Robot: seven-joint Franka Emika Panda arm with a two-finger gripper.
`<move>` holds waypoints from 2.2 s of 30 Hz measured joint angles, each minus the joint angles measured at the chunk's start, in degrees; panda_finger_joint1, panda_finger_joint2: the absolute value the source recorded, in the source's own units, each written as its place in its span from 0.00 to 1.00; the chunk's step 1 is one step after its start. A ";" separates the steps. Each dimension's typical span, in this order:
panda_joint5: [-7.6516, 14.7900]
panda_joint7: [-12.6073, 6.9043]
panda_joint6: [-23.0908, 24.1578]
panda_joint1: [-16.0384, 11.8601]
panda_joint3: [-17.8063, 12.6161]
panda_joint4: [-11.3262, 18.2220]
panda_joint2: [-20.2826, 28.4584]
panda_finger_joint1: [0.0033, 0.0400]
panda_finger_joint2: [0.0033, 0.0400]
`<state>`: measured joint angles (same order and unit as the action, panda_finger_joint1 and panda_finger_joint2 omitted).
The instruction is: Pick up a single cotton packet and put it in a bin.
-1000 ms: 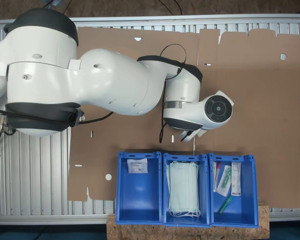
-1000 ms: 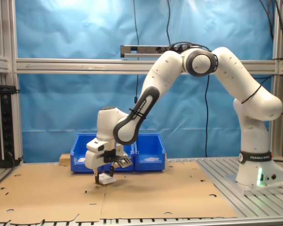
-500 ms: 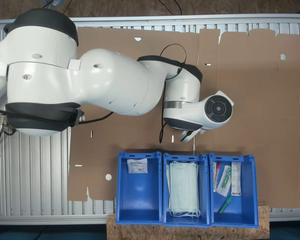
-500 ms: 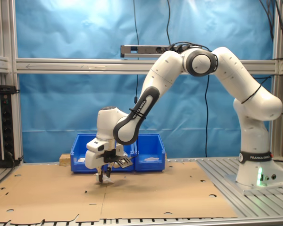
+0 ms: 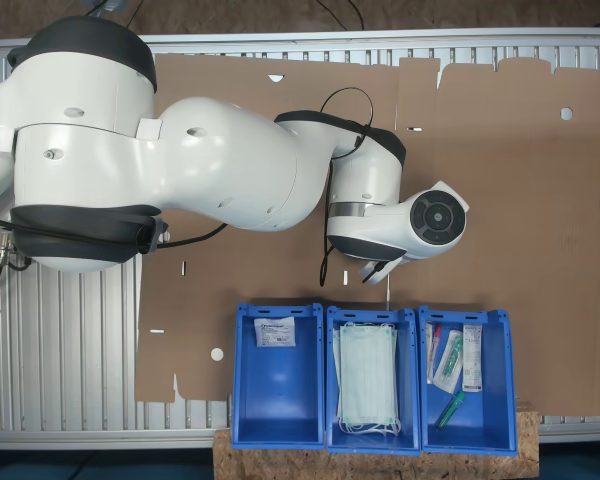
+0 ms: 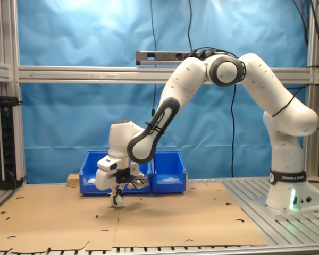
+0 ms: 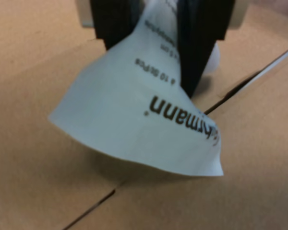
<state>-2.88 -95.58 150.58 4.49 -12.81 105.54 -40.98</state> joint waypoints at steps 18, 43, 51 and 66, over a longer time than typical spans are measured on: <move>0.00 0.00 -0.09 0.00 0.01 0.26 0.51 0.05 0.05; 3.53 0.00 -7.24 0.01 0.05 13.50 22.16 0.06 0.06; 7.51 0.00 -8.46 0.01 -0.55 19.02 29.78 0.06 0.06; 18.01 0.00 -10.47 0.00 -5.46 26.76 39.45 0.06 0.06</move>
<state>15.13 -95.58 140.10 4.49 -18.28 132.31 -1.53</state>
